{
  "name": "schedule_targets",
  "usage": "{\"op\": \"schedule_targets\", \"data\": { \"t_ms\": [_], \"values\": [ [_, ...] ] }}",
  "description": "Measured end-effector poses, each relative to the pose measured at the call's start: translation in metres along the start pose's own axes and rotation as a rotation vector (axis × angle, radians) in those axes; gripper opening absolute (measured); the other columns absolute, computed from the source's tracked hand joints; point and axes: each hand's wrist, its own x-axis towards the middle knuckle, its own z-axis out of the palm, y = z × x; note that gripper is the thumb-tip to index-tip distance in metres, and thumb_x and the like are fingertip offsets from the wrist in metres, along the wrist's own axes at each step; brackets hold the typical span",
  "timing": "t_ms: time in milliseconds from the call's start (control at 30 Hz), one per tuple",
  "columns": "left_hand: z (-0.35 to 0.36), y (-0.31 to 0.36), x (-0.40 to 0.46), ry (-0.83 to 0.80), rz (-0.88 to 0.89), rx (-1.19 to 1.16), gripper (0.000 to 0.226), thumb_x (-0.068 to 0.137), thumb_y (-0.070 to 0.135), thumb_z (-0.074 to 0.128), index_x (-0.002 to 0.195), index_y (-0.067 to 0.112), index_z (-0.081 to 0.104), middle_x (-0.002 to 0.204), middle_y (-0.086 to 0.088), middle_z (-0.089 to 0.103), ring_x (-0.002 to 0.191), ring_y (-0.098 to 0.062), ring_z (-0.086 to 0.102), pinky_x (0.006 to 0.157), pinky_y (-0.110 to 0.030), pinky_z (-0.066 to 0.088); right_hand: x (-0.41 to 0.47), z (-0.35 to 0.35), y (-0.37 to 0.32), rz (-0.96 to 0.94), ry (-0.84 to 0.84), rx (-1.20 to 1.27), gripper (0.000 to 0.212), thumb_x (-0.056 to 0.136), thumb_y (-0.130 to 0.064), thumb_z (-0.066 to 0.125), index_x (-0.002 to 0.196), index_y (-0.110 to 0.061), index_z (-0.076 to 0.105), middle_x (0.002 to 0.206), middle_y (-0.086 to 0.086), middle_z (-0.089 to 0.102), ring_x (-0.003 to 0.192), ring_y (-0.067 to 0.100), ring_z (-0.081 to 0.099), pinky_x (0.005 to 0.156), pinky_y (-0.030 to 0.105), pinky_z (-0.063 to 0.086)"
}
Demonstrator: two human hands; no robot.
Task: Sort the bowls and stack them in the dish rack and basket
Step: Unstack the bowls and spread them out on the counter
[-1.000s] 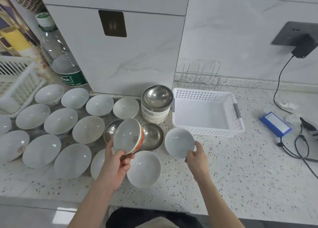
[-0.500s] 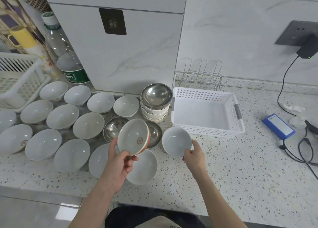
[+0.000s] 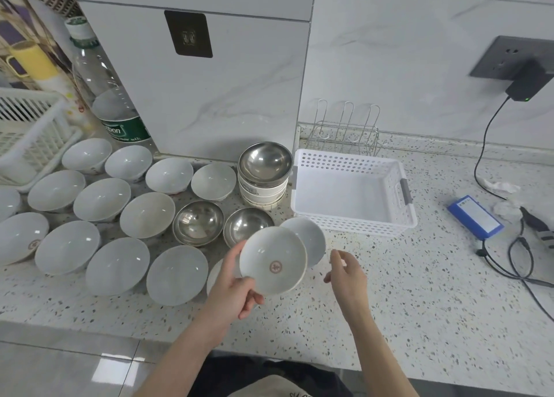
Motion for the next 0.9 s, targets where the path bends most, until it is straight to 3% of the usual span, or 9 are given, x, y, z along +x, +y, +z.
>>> {"op": "schedule_targets", "data": {
  "t_ms": [100,233,367,600,700,800,900],
  "values": [
    [0.015,-0.003,-0.005,-0.065,0.012,0.076,0.071,0.093,-0.001,0.041,0.125,0.062,0.038,0.062,-0.002,0.067,0.053,-0.008,0.058,0.044,-0.020,0.038,-0.017,-0.011,0.008,-0.053,-0.083,0.147,0.031,0.101,-0.038,0.043,0.101,-0.021,0.069,0.054,0.001,0.062,0.045,0.003,0.048,0.057,0.023,0.041],
    [0.035,-0.014,-0.006,-0.118,0.018,0.169,0.069,0.093,0.002,0.041,0.133,0.058,0.036,0.075,0.000,0.067,0.060,-0.007,0.064,0.051,-0.017,0.044,-0.038,-0.021,0.019,-0.145,-0.227,0.260,0.036,0.095,-0.043,0.048,0.069,-0.024,0.063,0.051,-0.003,0.041,0.046,0.011,0.032,0.045,0.020,0.030],
    [0.043,-0.028,-0.005,-0.134,0.022,0.268,0.068,0.094,0.010,0.041,0.132,0.066,0.030,0.090,-0.002,0.068,0.066,-0.006,0.068,0.057,-0.017,0.048,-0.041,-0.024,0.034,-0.138,-0.237,0.147,0.014,0.076,-0.032,0.060,0.083,-0.028,0.071,0.055,0.001,0.037,0.053,0.016,0.032,0.049,0.028,0.029],
    [0.042,-0.048,-0.004,-0.083,0.028,0.418,0.066,0.100,0.028,0.051,0.150,0.050,0.014,0.091,0.008,0.069,0.075,-0.001,0.071,0.056,-0.012,0.047,-0.038,-0.019,0.047,-0.116,-0.260,-0.060,0.022,0.070,-0.026,0.051,0.085,-0.026,0.068,0.054,-0.004,0.044,0.052,0.013,0.037,0.050,0.028,0.032],
    [0.040,-0.049,-0.005,-0.078,0.037,0.464,0.079,0.091,0.044,0.060,0.151,0.047,0.008,0.107,0.011,0.066,0.087,-0.005,0.070,0.069,-0.013,0.051,-0.039,-0.015,0.051,-0.121,-0.267,-0.058,0.023,0.070,-0.025,0.050,0.085,-0.026,0.067,0.052,-0.007,0.043,0.051,0.012,0.035,0.047,0.024,0.031],
    [0.038,-0.046,-0.008,-0.138,0.074,0.472,0.092,0.078,0.050,0.070,0.142,0.064,0.005,0.126,0.028,0.051,0.109,-0.002,0.059,0.090,-0.022,0.050,-0.041,-0.012,0.052,-0.141,-0.252,-0.075,0.021,0.071,-0.025,0.050,0.085,-0.031,0.065,0.050,-0.009,0.041,0.046,0.005,0.033,0.043,0.015,0.029],
    [0.038,-0.042,-0.012,-0.157,0.113,0.483,0.099,0.064,0.050,0.078,0.117,0.084,0.002,0.121,0.045,0.042,0.115,0.013,0.049,0.090,-0.019,0.047,-0.041,-0.009,0.054,-0.144,-0.264,-0.084,0.020,0.073,-0.025,0.051,0.087,-0.031,0.064,0.050,-0.009,0.039,0.046,0.005,0.033,0.043,0.016,0.029]
  ]
}}
